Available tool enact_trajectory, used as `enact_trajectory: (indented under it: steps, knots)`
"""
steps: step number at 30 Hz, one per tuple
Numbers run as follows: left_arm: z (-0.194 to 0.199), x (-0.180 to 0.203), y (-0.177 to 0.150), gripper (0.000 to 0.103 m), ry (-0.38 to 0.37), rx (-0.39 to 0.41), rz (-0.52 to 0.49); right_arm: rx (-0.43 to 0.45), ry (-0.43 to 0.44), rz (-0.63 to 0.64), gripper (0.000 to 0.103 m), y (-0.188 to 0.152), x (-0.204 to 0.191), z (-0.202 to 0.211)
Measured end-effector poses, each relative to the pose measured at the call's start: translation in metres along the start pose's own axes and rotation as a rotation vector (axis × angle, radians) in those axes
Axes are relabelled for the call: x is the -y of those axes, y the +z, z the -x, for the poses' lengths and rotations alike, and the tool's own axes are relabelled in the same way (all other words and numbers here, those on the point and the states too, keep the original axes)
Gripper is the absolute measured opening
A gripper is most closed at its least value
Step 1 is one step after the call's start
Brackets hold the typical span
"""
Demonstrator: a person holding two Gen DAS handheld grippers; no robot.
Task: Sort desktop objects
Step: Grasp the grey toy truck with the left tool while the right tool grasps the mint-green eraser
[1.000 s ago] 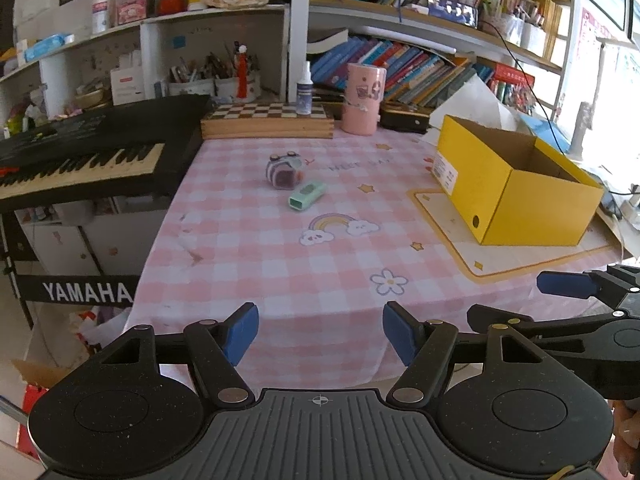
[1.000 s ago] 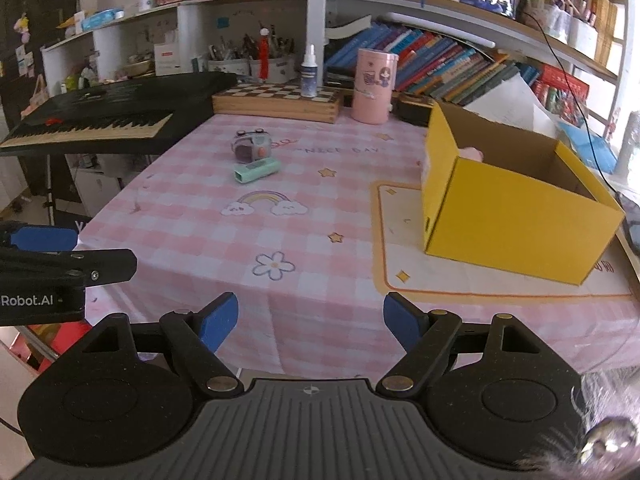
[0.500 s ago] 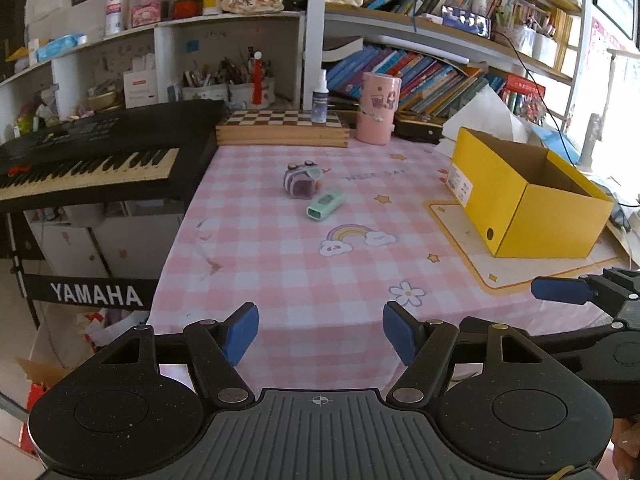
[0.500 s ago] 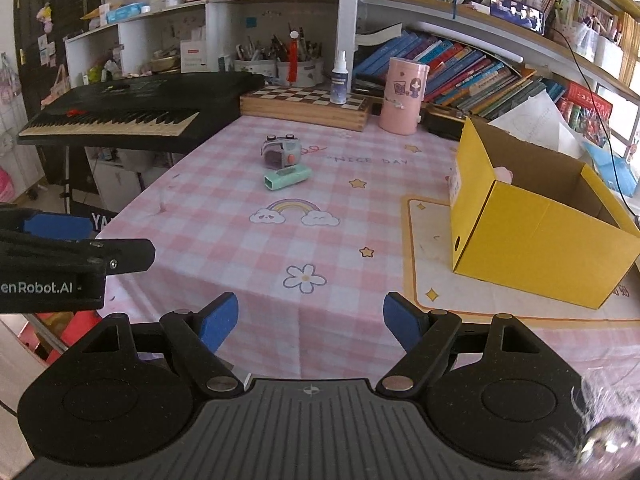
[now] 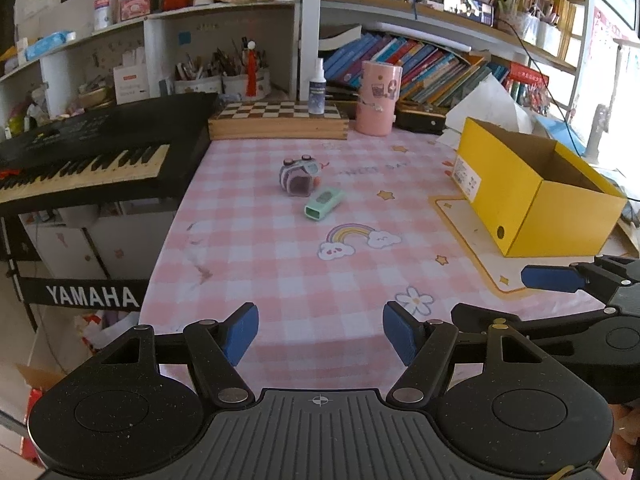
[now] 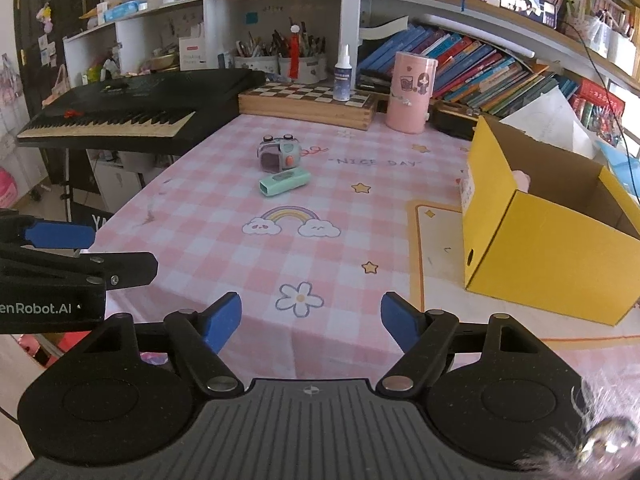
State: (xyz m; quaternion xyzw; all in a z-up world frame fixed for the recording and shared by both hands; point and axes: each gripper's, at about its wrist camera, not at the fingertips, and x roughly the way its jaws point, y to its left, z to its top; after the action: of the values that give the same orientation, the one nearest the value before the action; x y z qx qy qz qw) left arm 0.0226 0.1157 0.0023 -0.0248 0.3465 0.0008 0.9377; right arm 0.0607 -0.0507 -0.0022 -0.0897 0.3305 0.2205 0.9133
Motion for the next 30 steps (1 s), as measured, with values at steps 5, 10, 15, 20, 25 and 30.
enact_trajectory:
  steps: [5, 10, 15, 20, 25, 30]
  knots:
    - [-0.021, 0.001, 0.014, 0.071, -0.002, -0.013, -0.002, -0.016, 0.004, -0.004, 0.075, 0.013, 0.009, -0.021]
    - [-0.047, 0.002, 0.034, 0.071, 0.001, -0.027, -0.007, -0.021, 0.013, -0.004, 0.071, 0.028, 0.021, -0.043]
    - [-0.068, 0.002, 0.058, 0.071, 0.008, -0.020, -0.021, -0.028, 0.024, -0.011, 0.070, 0.043, 0.035, -0.062]
    - [-0.085, 0.002, 0.079, 0.071, 0.024, -0.007, -0.024, -0.018, 0.032, -0.014, 0.070, 0.059, 0.045, -0.079]
    - [-0.100, -0.005, 0.100, 0.071, 0.051, 0.015, -0.003, -0.019, 0.074, 0.022, 0.069, 0.075, 0.046, -0.099]
    - [-0.123, -0.014, 0.120, 0.071, 0.057, -0.002, 0.018, -0.012, 0.142, 0.095, 0.069, 0.088, 0.034, -0.125]
